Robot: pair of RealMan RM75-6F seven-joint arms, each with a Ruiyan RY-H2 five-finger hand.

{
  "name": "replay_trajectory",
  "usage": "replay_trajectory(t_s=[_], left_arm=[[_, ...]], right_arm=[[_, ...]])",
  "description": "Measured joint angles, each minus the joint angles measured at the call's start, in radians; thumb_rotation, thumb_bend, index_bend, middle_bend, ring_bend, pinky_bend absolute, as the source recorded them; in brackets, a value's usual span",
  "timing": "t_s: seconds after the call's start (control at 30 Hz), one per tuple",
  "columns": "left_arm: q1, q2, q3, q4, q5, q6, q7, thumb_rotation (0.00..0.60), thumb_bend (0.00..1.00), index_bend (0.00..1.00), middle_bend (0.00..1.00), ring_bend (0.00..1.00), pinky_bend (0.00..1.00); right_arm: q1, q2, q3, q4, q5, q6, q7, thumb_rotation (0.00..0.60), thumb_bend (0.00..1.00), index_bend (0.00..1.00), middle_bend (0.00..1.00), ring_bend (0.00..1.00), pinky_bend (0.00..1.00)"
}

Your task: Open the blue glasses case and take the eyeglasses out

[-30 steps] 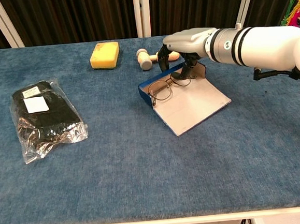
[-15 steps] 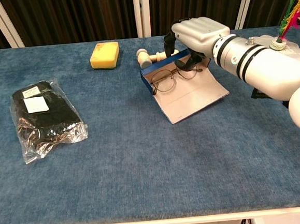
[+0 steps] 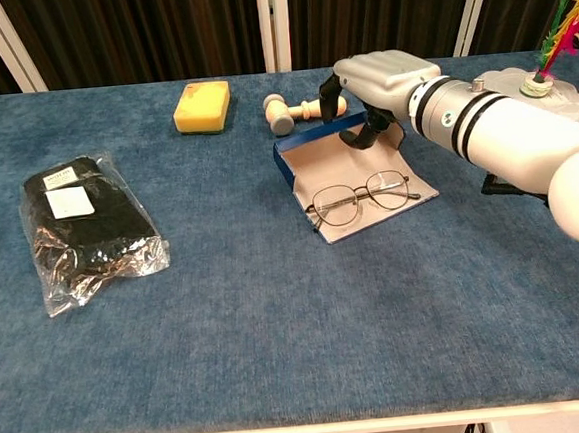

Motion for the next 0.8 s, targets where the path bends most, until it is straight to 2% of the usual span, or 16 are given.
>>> replay_trajectory(t_s=[0.03,0.13,0.17,0.3,0.33,0.47,0.57,0.7,0.8], left_arm=[[0.0,0.001,0.0,-0.002,0.0,0.0,0.001,0.6,0.07,0.21,0.12,0.02,0.0],[0.002,0.003,0.0,-0.005,-0.001,0.003,0.004,0.6,0.07,0.21,0.12,0.02,0.0],[0.002,0.003,0.001,-0.006,-0.001,0.003,0.005,0.6,0.07,0.21,0.12,0.02,0.0],[0.001,0.004,0.002,-0.008,-0.001,0.002,0.007,0.6,0.07,0.21,0.12,0.02,0.0],[0.001,0.004,0.002,-0.008,0.0,0.002,0.008,0.6,0.07,0.21,0.12,0.02,0.0],[0.0,0.005,0.001,-0.011,0.004,0.005,0.01,0.6,0.07,0.21,0.12,0.02,0.0],[0.003,0.006,0.003,-0.013,0.005,0.008,0.011,0.6,0.07,0.21,0.12,0.02,0.0],[0.004,0.005,0.004,-0.015,0.006,0.01,0.012,0.6,0.07,0.21,0.12,0.02,0.0],[0.004,0.005,0.005,-0.015,0.008,0.011,0.014,0.6,0.07,0.21,0.12,0.02,0.0]], right_arm=[[0.003,0.007,0.004,-0.01,0.014,-0.013,-0.017,0.6,0.29,0.23,0.23,0.0,0.0],[0.011,0.037,0.013,-0.055,0.06,-0.04,-0.079,0.6,0.23,0.04,0.16,0.0,0.0],[0.011,0.048,0.014,-0.072,0.071,-0.044,-0.092,0.6,0.22,0.01,0.14,0.0,0.0],[0.001,0.104,0.018,-0.159,0.098,-0.046,-0.113,0.6,0.21,0.0,0.12,0.0,0.0],[-0.004,0.116,0.017,-0.179,0.097,-0.043,-0.111,0.6,0.22,0.01,0.12,0.0,0.0],[-0.035,0.164,0.004,-0.263,0.055,-0.024,-0.07,0.6,0.25,0.21,0.15,0.0,0.0],[-0.068,0.202,-0.024,-0.328,0.007,-0.015,-0.019,0.6,0.3,0.32,0.16,0.0,0.0],[-0.108,0.23,-0.078,-0.367,-0.038,-0.012,0.022,0.6,0.33,0.36,0.14,0.0,0.0],[-0.117,0.217,-0.09,-0.352,-0.048,-0.014,0.03,0.6,0.33,0.37,0.14,0.0,0.0]])
